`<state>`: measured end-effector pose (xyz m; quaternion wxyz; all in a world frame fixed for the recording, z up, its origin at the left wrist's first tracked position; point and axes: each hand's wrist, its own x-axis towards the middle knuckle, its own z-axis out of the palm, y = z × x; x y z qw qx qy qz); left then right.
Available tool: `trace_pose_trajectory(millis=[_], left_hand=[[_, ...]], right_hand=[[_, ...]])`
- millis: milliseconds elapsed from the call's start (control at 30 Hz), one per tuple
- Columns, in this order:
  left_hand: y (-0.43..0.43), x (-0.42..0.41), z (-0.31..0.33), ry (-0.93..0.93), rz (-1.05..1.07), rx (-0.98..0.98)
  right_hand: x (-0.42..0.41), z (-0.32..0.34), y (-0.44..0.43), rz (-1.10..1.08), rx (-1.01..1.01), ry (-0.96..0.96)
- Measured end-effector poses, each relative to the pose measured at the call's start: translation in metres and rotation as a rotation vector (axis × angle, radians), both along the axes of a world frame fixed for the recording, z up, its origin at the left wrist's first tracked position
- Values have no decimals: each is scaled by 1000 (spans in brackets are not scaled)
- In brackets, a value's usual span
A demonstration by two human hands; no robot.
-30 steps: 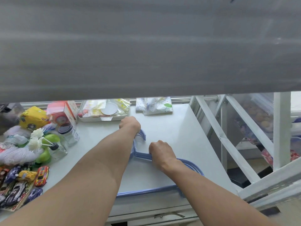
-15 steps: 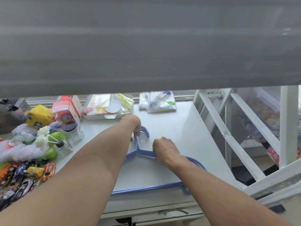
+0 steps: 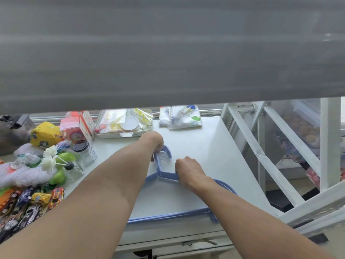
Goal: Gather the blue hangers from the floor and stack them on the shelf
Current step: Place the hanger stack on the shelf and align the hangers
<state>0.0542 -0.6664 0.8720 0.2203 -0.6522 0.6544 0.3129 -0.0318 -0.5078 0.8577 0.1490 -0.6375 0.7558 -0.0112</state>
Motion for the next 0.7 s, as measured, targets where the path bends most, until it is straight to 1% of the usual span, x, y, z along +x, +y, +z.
trace_pose_trajectory(millis=[67,100,167,200,233,267,300,333,367,433,467,567,700], left_hand=[[4,6,15,52,-27,-31],[7,13,23,114,-50,-99],[20,34,46,230,-147,-395],[33,49,56,285,-228,-507],[52,62,65,361,-314,-545],[76,77,70,429,-418,-506],[105,93,72,452,-529,-433],[133,108,69,419,-635,-376],[157,121,60,340,-728,-349],[187,138,33,138,-874,-384],[193,141,22,81,-909,-395],[193,140,7,-10,-941,-440],[191,145,4,-40,-1012,-515]], right_hand=[[-1,0,0,5,-1,4],[-1,1,0,7,-4,7],[-1,2,1,11,-13,9],[0,2,1,13,-13,11],[0,3,1,14,-9,13],[1,3,2,12,-4,13],[1,4,2,10,2,12],[1,4,2,8,3,11],[2,5,2,9,3,13],[3,6,3,12,-2,22],[3,6,3,14,-4,26],[6,6,6,21,-30,50],[8,4,12,28,-73,82]])
